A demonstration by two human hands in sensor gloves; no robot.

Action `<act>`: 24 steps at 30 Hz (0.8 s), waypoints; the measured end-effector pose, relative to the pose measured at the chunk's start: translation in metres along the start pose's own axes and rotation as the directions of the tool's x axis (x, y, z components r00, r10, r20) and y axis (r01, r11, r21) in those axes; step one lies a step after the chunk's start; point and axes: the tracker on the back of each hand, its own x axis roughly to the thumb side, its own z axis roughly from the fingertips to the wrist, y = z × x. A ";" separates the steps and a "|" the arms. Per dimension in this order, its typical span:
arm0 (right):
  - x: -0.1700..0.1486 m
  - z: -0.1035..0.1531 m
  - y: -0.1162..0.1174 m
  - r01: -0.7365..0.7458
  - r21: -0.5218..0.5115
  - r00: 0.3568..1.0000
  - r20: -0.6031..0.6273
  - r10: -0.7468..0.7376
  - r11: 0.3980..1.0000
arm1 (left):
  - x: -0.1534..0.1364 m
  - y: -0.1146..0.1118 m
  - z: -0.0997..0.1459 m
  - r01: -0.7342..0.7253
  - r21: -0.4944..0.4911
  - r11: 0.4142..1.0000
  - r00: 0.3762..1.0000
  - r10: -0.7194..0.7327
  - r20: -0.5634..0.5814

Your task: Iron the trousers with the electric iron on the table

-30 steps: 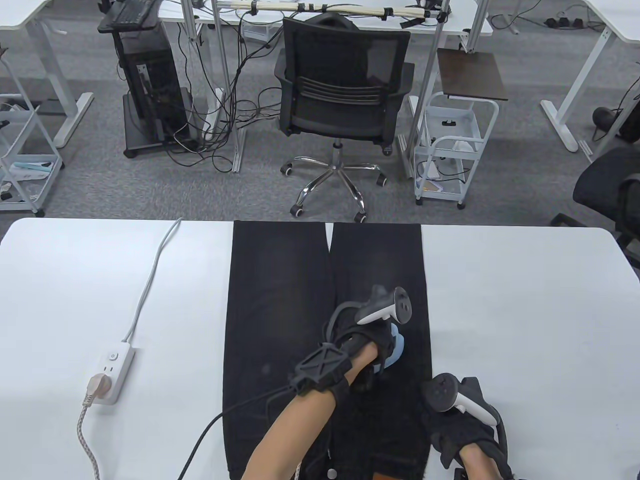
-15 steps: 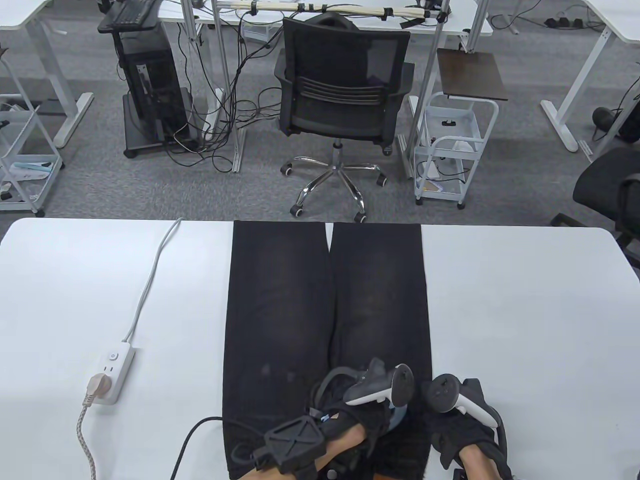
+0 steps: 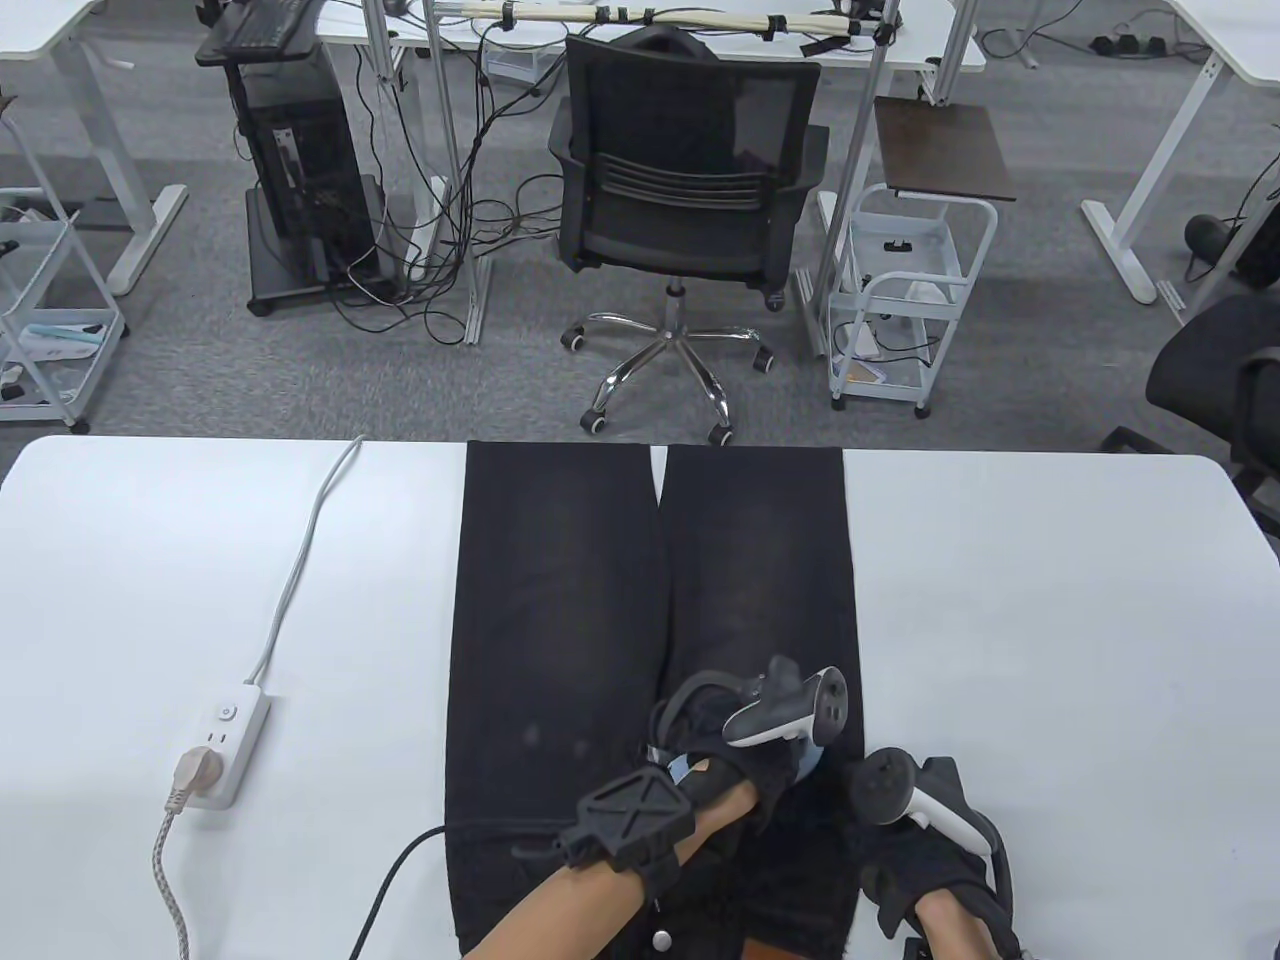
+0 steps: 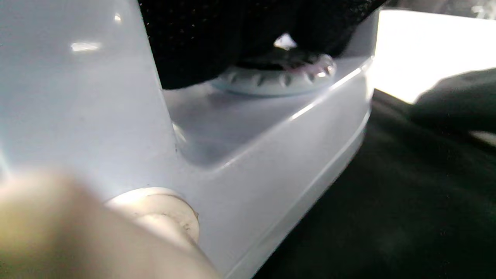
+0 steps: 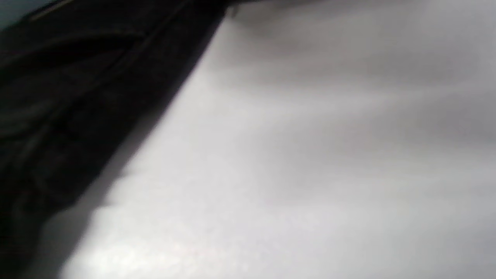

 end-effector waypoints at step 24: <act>0.001 -0.001 -0.001 -0.004 0.014 1.000 0.008 0.004 1.000 | -0.038 0.011 -0.046 -0.161 -0.091 0.983 0.979 0.148 -0.143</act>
